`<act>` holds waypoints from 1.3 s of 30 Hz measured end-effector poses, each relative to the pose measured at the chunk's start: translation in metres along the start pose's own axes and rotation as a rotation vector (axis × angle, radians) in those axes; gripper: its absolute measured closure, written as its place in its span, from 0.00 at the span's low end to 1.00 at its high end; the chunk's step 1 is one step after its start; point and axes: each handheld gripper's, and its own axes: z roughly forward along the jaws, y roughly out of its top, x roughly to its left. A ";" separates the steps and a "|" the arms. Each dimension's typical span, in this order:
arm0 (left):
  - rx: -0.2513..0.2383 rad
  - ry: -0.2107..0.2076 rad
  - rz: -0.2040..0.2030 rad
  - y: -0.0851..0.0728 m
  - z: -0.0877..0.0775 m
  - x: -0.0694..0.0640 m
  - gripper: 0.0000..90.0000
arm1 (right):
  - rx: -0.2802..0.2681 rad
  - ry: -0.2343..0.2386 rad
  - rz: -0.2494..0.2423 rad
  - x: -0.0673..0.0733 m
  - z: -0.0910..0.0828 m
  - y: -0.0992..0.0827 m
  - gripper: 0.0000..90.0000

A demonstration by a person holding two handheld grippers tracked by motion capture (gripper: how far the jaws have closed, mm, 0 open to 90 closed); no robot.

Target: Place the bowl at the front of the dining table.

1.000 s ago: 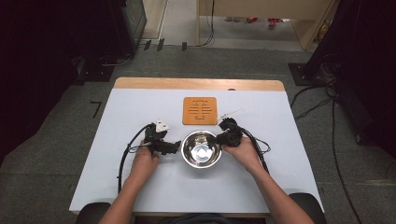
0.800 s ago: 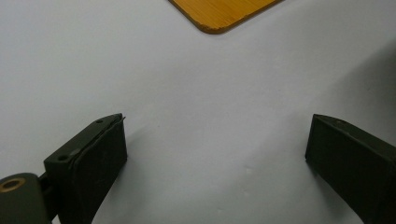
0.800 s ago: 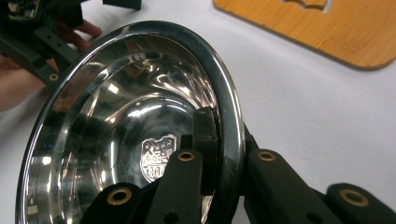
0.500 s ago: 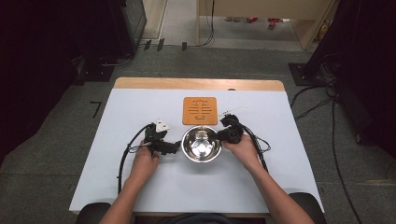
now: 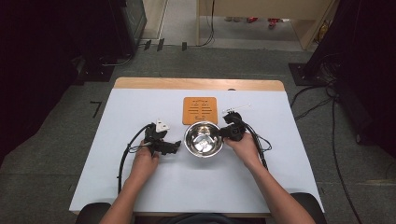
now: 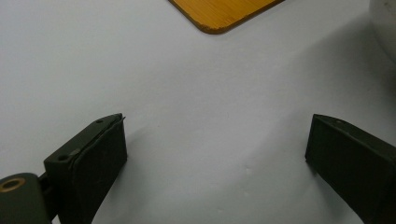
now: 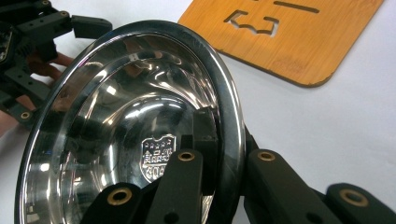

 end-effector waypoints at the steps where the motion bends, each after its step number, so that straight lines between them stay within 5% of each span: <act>1: 0.000 0.000 0.000 0.000 0.000 0.000 0.06 | 0.002 -0.003 0.002 0.000 0.000 0.001 0.97; 39: 0.001 0.000 0.000 0.000 0.000 0.000 0.06 | -0.028 -0.048 0.041 -0.016 0.008 0.017 0.97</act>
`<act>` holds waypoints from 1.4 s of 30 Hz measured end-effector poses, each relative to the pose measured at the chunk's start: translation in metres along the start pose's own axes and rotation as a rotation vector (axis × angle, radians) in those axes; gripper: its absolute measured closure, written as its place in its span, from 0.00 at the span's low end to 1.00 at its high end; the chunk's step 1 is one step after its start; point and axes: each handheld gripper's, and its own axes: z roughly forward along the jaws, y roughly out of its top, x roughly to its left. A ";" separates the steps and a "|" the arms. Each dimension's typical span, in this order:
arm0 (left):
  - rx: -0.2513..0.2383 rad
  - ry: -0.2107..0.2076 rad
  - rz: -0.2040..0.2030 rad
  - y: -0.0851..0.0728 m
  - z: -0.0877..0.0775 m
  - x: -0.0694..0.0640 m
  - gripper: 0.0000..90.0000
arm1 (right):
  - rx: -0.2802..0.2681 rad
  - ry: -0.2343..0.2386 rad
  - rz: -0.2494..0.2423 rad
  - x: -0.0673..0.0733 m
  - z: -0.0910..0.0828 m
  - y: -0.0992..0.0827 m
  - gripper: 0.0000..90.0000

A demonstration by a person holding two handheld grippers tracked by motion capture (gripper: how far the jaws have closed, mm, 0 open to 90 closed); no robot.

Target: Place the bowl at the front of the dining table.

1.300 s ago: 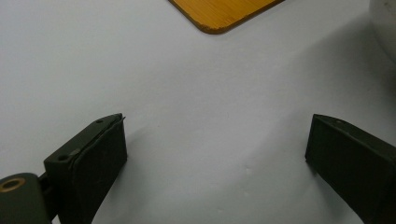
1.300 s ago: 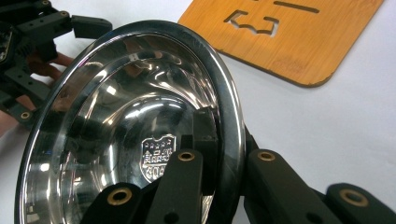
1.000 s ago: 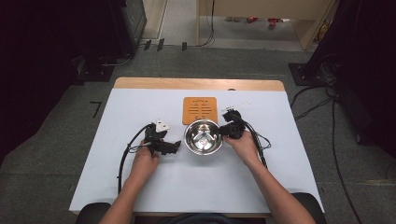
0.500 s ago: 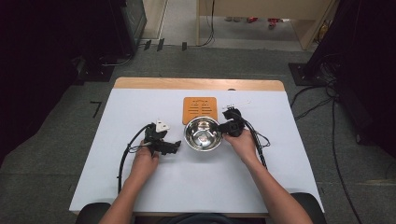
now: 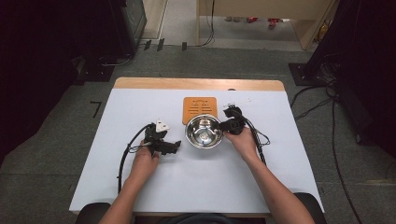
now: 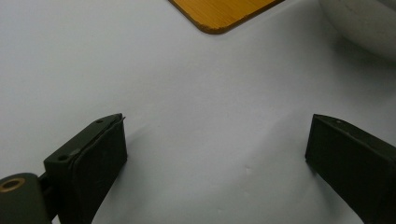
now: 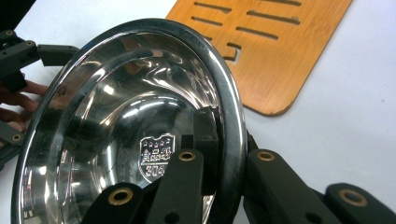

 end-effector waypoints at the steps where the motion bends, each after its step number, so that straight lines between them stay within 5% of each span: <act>1: 0.000 0.000 0.000 0.000 0.000 0.000 0.06 | 0.000 0.001 0.004 -0.001 0.000 0.002 0.97; 42: 0.000 0.000 0.000 0.000 0.000 0.000 0.06 | -0.016 0.032 -0.001 -0.001 0.004 0.032 0.97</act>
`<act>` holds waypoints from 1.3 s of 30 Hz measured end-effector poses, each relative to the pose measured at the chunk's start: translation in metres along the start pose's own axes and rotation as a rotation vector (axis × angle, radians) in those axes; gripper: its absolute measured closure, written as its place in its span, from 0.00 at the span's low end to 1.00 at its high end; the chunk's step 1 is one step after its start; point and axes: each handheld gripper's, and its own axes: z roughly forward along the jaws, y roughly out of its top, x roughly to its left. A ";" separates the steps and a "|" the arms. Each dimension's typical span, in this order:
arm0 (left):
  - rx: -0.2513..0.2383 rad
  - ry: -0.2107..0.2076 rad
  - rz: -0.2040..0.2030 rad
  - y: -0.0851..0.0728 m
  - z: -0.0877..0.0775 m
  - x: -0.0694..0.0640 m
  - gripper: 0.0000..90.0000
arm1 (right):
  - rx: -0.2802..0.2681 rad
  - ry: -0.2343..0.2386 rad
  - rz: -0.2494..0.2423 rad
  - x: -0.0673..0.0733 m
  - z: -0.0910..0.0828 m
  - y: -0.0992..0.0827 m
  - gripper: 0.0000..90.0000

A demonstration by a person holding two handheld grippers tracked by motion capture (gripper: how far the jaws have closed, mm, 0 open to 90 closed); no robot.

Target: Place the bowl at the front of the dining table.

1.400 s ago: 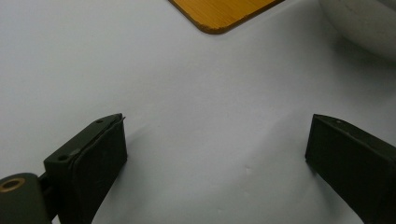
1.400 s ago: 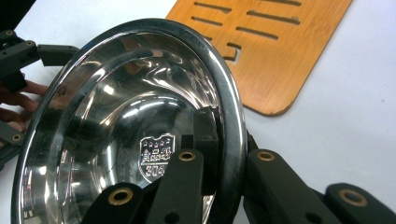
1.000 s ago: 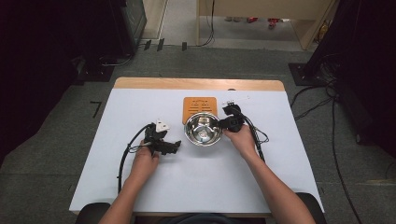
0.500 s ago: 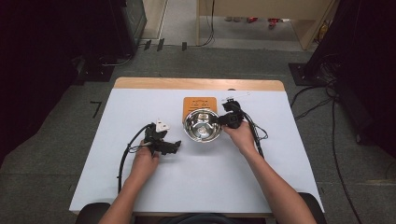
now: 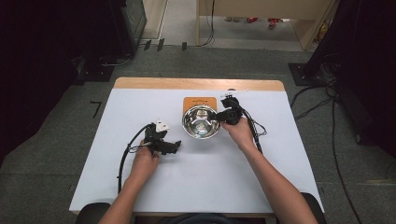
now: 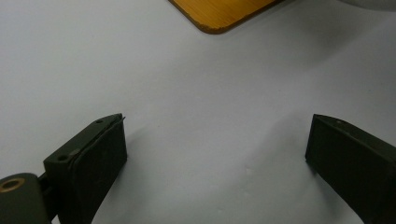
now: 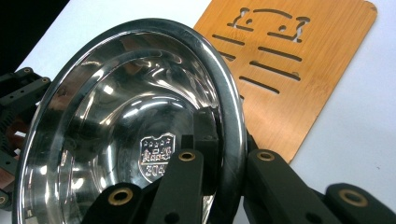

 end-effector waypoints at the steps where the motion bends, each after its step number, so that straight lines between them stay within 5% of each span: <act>1: 0.000 0.000 0.000 0.000 0.000 0.000 0.06 | 0.000 0.000 -0.002 0.000 0.002 0.000 0.97; 39: 0.000 0.000 0.001 0.000 0.000 0.000 0.06 | 0.003 -0.004 -0.001 -0.005 0.019 0.017 0.97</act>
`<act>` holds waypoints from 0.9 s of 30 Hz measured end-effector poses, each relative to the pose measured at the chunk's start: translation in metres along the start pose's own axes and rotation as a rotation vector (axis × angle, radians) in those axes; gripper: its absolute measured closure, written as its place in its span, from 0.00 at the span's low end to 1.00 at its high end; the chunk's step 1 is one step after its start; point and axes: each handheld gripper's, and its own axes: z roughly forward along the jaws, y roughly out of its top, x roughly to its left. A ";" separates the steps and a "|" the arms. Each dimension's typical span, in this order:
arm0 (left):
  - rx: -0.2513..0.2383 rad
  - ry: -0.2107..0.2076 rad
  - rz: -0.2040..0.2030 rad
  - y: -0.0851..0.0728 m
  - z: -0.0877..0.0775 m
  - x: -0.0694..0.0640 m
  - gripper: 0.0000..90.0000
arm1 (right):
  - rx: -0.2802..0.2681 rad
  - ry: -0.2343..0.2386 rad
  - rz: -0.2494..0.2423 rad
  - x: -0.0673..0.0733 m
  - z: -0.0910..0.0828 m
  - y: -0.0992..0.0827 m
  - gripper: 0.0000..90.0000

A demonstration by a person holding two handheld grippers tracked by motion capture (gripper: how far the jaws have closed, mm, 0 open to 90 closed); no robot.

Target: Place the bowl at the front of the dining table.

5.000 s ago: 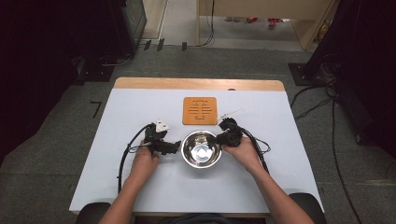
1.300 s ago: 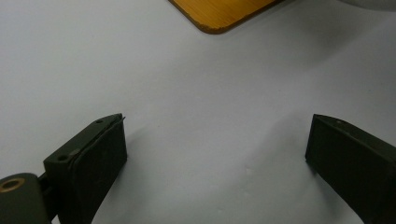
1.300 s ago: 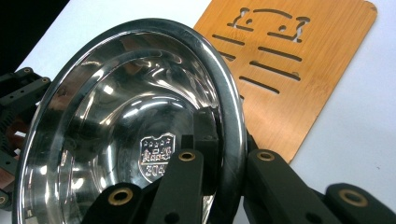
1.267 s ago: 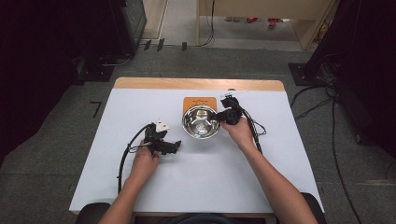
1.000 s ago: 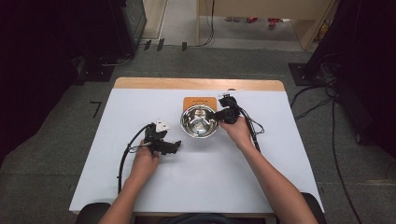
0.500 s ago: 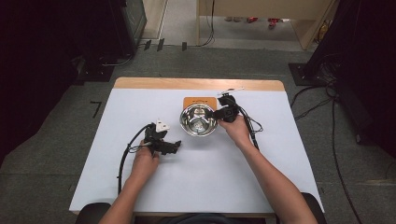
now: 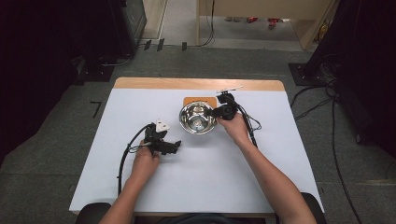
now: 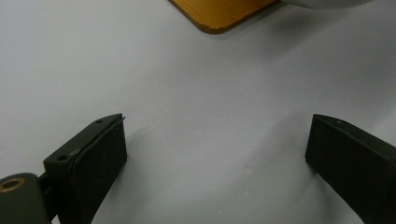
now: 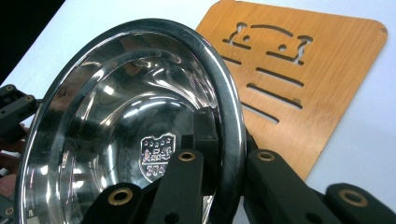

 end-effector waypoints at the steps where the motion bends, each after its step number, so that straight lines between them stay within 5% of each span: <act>1: 0.000 0.000 0.000 0.000 0.000 0.000 0.06 | -0.001 0.001 0.002 0.000 0.000 0.001 0.97; 27: -0.002 0.001 -0.002 0.000 0.000 0.000 0.06 | -0.017 -0.020 -0.001 -0.009 0.008 0.016 0.97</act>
